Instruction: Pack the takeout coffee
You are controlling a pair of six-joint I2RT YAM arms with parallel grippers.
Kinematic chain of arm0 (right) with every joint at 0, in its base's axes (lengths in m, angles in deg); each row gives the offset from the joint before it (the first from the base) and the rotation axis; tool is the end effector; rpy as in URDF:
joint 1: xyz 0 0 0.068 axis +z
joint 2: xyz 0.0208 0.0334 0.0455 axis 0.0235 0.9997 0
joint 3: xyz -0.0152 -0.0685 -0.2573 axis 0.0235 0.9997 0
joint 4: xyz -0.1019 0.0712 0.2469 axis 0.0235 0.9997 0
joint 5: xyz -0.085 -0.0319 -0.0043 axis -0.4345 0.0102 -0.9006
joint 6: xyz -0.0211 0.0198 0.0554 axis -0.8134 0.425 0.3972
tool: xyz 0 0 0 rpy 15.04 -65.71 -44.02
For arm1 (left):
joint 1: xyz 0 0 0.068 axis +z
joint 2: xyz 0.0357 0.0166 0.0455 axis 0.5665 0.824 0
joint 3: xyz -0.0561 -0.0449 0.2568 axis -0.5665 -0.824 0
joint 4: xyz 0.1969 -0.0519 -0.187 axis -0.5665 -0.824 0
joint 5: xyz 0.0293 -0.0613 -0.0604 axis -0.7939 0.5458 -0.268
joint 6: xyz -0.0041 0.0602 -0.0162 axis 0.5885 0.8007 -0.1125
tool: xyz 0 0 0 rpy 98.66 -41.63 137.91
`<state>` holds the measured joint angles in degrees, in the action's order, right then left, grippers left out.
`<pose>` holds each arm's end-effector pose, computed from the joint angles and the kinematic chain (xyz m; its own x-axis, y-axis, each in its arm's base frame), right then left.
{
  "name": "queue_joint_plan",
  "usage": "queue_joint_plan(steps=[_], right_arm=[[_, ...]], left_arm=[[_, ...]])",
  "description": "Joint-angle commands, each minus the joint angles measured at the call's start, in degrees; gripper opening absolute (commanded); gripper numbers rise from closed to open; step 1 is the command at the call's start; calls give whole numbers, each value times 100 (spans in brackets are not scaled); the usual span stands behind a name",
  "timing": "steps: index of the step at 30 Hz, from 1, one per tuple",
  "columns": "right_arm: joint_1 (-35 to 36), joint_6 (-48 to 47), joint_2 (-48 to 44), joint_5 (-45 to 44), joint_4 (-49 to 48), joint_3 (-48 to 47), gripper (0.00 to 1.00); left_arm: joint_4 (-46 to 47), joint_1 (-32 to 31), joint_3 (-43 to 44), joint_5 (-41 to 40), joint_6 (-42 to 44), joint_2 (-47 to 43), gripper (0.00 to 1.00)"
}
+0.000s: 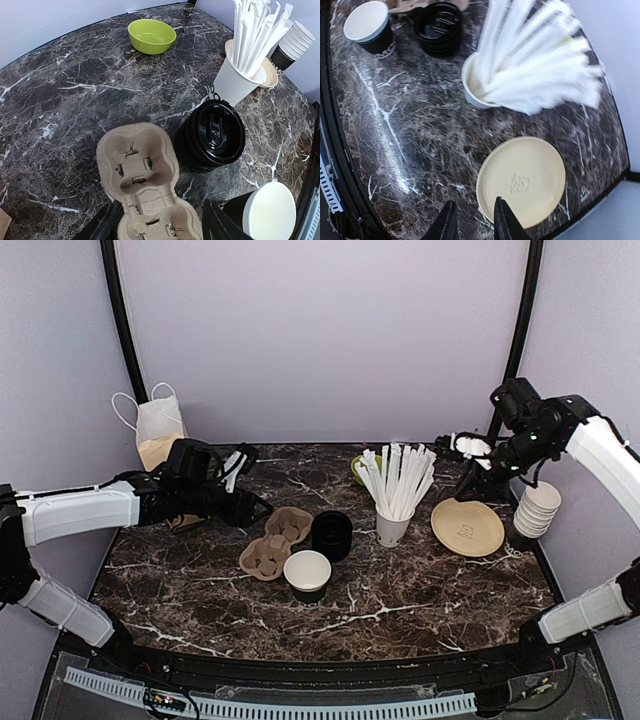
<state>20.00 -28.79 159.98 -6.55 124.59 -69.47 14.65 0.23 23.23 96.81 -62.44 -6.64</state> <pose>0.2329 0.0936 0.3569 -0.2474 -0.8148 -0.5243 -0.9056 0.3869 -0.1739 0.2691 -0.1969 0.2395 -0.4711 0.2219 -0.8537 0.6777 0.7105 -0.1893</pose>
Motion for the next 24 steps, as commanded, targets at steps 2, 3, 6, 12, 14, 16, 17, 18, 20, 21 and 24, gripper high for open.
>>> queue_joint_plan(steps=[2,3,6,12,14,16,17,18,20,21,24], right_arm=[[1523,394,731,-336,-1076,-69,19],[1730,457,895,-421,-1209,-134,18],[2095,743,1359,-512,-1586,-291,16],[2363,1467,1569,-524,-2511,-142,27],[2364,1544,1541,-556,-2639,-88,33],[2362,1605,1477,-671,-2767,55,38],[2362,1639,1439,-725,-2818,128,39],[2362,1666,1411,-780,-2857,193,40],[2362,1712,1394,-847,-2894,289,40],[2362,1725,1393,-878,-2894,318,41],[2362,1728,1423,-934,-2912,360,41]], left_arm=[[-203,-4,562,221,-192,96,61],[-250,-5,679,204,-263,180,61],[-610,-8,1321,257,-741,685,57],[-1066,-76,2078,525,-1194,1381,50],[-1220,-121,2302,643,-1177,1624,51],[-1367,-176,2530,696,-1130,1861,52],[-1489,-230,2710,696,-1082,2033,53],[-1570,-281,2798,683,-1050,2115,54],[-1779,-361,3049,643,-963,2354,54],[-1889,-387,3187,639,-924,2494,54],[-2087,-478,3406,641,-843,2710,54]])
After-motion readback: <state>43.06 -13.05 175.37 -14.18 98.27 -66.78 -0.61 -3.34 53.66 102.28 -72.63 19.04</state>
